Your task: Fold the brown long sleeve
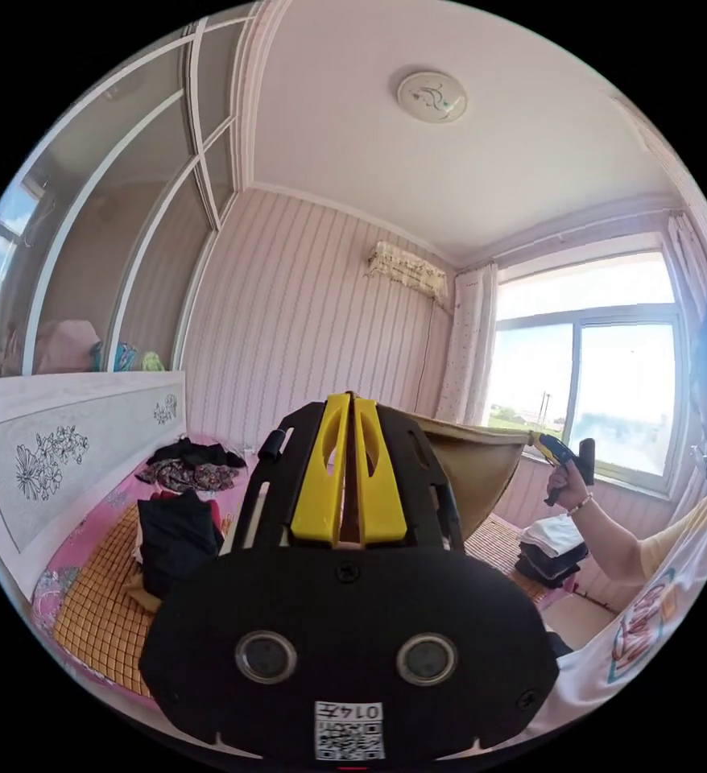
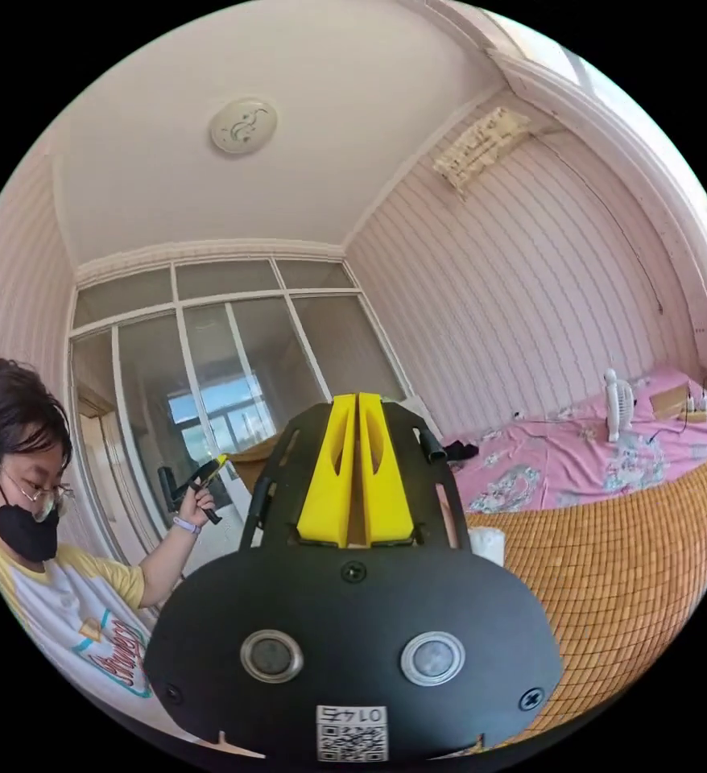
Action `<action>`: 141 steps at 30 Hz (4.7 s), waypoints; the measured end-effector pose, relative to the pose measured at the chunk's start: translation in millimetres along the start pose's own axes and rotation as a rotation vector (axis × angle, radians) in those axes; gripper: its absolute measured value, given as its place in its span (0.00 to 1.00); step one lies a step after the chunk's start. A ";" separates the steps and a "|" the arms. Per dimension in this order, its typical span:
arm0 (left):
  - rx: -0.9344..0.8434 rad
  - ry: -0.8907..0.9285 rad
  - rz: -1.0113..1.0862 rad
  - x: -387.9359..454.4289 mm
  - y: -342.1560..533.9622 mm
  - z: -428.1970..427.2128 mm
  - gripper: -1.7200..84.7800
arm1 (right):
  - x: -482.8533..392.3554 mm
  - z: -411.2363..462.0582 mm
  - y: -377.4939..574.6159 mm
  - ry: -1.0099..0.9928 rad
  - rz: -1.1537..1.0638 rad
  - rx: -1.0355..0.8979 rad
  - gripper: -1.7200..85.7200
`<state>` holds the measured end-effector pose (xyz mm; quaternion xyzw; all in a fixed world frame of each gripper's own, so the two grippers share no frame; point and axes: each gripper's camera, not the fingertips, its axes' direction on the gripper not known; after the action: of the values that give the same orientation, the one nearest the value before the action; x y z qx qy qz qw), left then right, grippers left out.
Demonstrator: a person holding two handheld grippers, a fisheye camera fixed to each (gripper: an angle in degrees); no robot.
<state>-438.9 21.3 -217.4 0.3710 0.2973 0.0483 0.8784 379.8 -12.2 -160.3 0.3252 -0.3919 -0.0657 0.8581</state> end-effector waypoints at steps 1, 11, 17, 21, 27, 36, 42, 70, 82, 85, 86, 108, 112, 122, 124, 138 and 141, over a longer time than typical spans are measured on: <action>0.026 -0.021 0.025 9.2 -7.7 -10.1 0.01 | -6.9 -5.5 -5.7 0.036 -0.032 0.006 0.02; 0.286 0.088 0.124 68.2 -99.9 -96.6 0.01 | -105.7 -130.1 -108.0 -0.037 -0.257 0.149 0.02; 0.510 0.157 0.184 88.6 -145.8 -152.0 0.01 | -180.8 -196.8 -146.3 -0.094 -0.490 0.329 0.02; 0.362 0.110 0.150 75.4 -166.7 -97.4 0.01 | -153.8 -129.9 -163.8 0.123 -0.441 0.049 0.02; -0.178 -0.096 -0.024 23.9 -86.5 88.9 0.01 | -9.0 33.2 -78.0 0.300 -0.145 -0.552 0.02; 0.027 -0.042 0.108 62.4 -158.3 154.8 0.01 | 32.1 14.7 -194.3 0.212 -0.068 0.077 0.02; 0.089 -0.020 0.183 73.7 -141.0 169.7 0.01 | 31.9 32.0 -163.8 0.177 -0.241 0.094 0.02; -1.254 0.000 -0.211 -27.4 442.5 278.0 0.01 | 208.7 119.5 392.9 0.350 0.529 -1.104 0.02; -1.313 -0.028 -0.262 -46.0 483.6 297.5 0.07 | 199.0 143.1 416.9 0.409 0.452 -1.215 0.05; -1.287 -0.032 -0.259 -54.2 479.2 302.3 0.08 | 198.7 140.1 416.8 0.418 0.432 -1.200 0.07; -1.275 -0.025 -0.255 -55.0 476.9 305.0 0.08 | 200.0 138.8 414.3 0.428 0.417 -1.178 0.08; -1.264 0.268 0.047 28.8 587.8 699.8 0.08 | 473.0 388.2 328.2 0.609 0.478 -0.680 0.14; -1.260 0.290 0.050 27.0 600.9 709.6 0.07 | 502.6 410.5 349.1 0.643 0.579 -0.754 0.10; -1.322 0.294 -0.050 29.8 604.8 741.1 0.07 | 373.3 237.9 275.6 0.684 0.378 -0.686 0.02; -1.295 0.311 -0.046 37.7 592.1 749.8 0.07 | 343.0 212.4 263.4 0.672 0.413 -0.747 0.02; -1.250 0.450 0.114 137.9 584.6 907.8 0.08 | 321.5 158.6 353.2 0.819 0.420 -1.021 0.12; -1.277 0.470 0.132 163.2 602.3 940.7 0.09 | 347.3 142.4 376.3 0.888 0.641 -0.968 0.09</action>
<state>301.5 -81.3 628.5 -0.2229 0.3702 0.3471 0.8323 462.1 81.4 356.4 -0.2254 -0.0101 0.1609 0.9608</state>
